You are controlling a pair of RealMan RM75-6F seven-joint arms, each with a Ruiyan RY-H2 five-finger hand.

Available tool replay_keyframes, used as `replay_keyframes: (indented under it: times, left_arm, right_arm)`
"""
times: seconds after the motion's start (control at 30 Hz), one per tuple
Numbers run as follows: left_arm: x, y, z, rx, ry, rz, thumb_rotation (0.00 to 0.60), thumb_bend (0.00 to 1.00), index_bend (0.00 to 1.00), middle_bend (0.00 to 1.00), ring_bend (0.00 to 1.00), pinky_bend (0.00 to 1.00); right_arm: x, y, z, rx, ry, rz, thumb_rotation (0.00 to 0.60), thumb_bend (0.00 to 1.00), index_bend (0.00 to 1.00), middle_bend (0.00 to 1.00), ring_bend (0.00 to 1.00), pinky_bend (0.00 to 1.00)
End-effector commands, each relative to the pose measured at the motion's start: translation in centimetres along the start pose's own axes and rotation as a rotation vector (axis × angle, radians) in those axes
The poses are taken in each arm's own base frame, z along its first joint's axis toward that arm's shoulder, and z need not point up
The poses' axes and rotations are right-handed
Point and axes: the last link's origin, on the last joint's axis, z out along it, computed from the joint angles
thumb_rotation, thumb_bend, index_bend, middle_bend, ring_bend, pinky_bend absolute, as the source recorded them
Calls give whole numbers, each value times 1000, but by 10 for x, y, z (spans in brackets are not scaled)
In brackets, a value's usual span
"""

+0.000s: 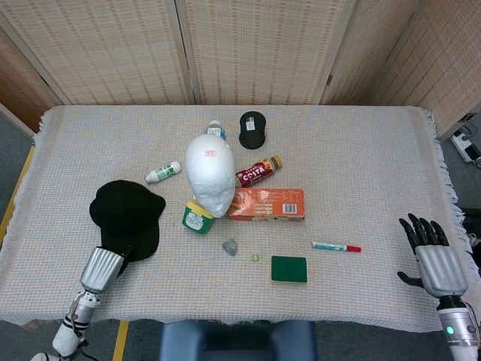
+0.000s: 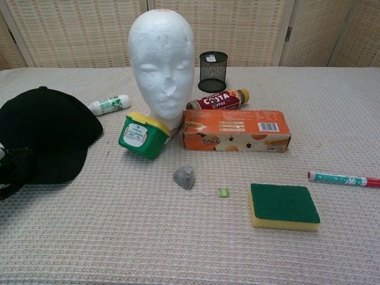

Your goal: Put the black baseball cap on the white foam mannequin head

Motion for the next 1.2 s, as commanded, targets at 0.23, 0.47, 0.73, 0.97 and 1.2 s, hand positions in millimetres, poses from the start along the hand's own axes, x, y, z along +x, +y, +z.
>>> replay_keyframes:
  times: [0.23,0.47,0.73,0.97,1.2]
  left_arm:
    - [13,-36,10,106,48,32,600,490,721,1000,1000,1000]
    - [38,-54,24,157,202,-2,600,513,739,1000,1000,1000]
    - [69,-73,47,214,397,-45,600,537,741,1000,1000,1000]
    - [92,-83,73,251,536,-69,600,554,741,1000,1000,1000]
    - [129,-91,111,265,706,-72,600,562,741,1000,1000,1000]
  right_arm:
    - [-2,-3,-1,16,-25,-3,600,19,0,0,0,0]
    - [-1,-3,-1,17,-35,-1,600,17,0,0,0,0]
    - [0,-3,-3,25,-39,6,600,18,0,0,0,0]
    - [5,-2,-5,25,-35,17,600,18,0,0,0,0]
    - [8,1,-6,21,-37,32,600,19,0,0,0,0]
